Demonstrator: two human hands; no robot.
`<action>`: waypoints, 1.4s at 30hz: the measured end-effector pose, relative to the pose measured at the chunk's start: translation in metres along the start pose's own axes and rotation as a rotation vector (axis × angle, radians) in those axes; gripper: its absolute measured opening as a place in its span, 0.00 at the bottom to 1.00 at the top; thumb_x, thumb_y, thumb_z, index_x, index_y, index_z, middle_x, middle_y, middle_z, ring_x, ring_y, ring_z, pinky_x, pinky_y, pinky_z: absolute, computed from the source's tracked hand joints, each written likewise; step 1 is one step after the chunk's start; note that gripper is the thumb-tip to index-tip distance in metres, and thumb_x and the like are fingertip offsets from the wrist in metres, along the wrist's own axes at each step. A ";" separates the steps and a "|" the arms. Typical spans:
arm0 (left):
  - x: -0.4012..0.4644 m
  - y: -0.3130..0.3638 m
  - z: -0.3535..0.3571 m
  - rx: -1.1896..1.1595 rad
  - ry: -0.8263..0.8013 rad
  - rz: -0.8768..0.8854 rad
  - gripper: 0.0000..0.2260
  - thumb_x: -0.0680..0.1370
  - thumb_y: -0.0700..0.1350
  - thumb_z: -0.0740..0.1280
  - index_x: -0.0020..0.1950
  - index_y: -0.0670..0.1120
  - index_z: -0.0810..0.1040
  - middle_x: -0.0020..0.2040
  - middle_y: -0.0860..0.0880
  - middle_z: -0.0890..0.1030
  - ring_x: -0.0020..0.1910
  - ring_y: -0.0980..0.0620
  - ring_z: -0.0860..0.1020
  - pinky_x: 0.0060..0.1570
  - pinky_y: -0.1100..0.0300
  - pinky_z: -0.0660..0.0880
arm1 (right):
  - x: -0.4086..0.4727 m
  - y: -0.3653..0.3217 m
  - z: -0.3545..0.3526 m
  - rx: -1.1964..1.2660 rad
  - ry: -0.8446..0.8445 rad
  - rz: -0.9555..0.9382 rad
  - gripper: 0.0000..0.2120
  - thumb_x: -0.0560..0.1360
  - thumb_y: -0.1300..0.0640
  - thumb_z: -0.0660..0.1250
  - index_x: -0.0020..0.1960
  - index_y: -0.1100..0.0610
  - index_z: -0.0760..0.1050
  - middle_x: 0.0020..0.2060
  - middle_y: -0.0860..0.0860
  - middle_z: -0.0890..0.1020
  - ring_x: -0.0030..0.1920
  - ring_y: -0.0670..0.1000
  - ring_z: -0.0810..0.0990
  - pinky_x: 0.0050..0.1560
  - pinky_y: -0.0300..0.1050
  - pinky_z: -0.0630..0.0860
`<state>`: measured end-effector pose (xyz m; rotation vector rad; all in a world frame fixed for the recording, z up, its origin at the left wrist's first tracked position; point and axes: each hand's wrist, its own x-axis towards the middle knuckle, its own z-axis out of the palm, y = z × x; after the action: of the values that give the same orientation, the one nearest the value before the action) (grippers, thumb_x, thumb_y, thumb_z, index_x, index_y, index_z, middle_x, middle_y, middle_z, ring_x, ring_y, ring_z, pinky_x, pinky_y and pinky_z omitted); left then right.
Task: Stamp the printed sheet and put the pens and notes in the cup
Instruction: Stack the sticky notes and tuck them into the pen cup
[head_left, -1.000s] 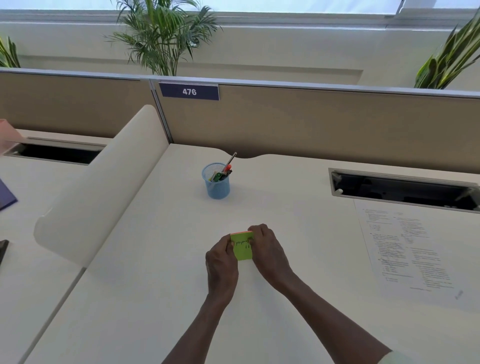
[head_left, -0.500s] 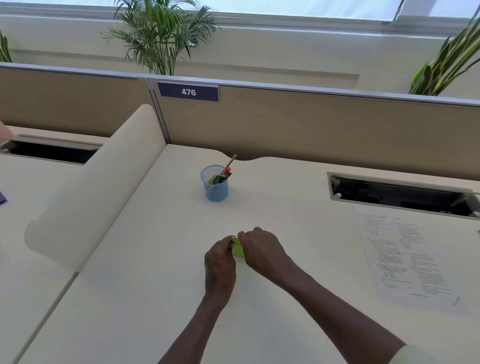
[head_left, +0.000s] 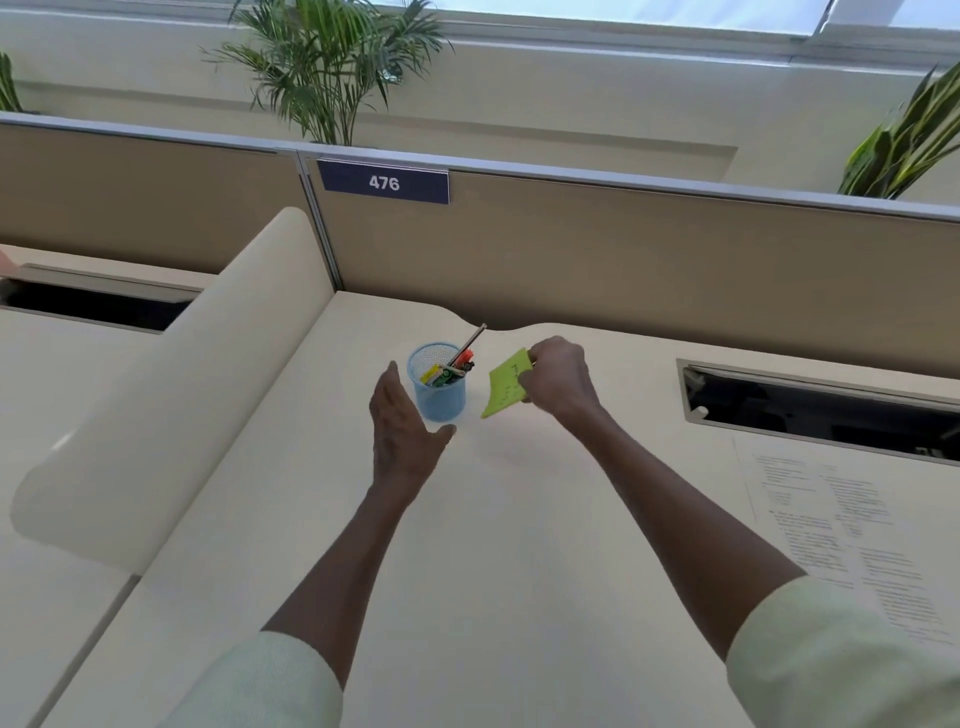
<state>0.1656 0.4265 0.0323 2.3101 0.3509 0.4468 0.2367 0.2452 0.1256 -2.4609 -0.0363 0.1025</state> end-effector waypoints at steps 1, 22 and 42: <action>0.009 -0.001 0.001 0.006 -0.019 0.001 0.53 0.63 0.45 0.81 0.78 0.41 0.50 0.77 0.43 0.58 0.76 0.44 0.57 0.72 0.53 0.59 | 0.007 -0.004 0.000 0.046 0.011 0.020 0.05 0.69 0.70 0.64 0.44 0.69 0.77 0.44 0.63 0.81 0.42 0.63 0.84 0.42 0.58 0.83; 0.057 -0.006 0.025 -0.034 -0.055 -0.089 0.51 0.69 0.53 0.77 0.79 0.42 0.45 0.72 0.46 0.69 0.70 0.44 0.65 0.65 0.50 0.68 | 0.042 -0.059 0.024 0.207 -0.069 -0.024 0.08 0.67 0.69 0.63 0.41 0.70 0.80 0.39 0.66 0.83 0.43 0.65 0.84 0.41 0.60 0.82; 0.058 -0.006 0.024 0.003 -0.032 -0.101 0.49 0.68 0.53 0.77 0.78 0.41 0.50 0.71 0.47 0.71 0.69 0.45 0.66 0.64 0.50 0.69 | 0.049 -0.064 0.050 -0.072 -0.002 -0.098 0.07 0.71 0.71 0.63 0.38 0.62 0.75 0.37 0.60 0.82 0.33 0.57 0.78 0.28 0.43 0.70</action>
<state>0.2268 0.4372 0.0248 2.2879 0.4504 0.3586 0.2816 0.3287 0.1236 -2.5257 -0.1643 0.0618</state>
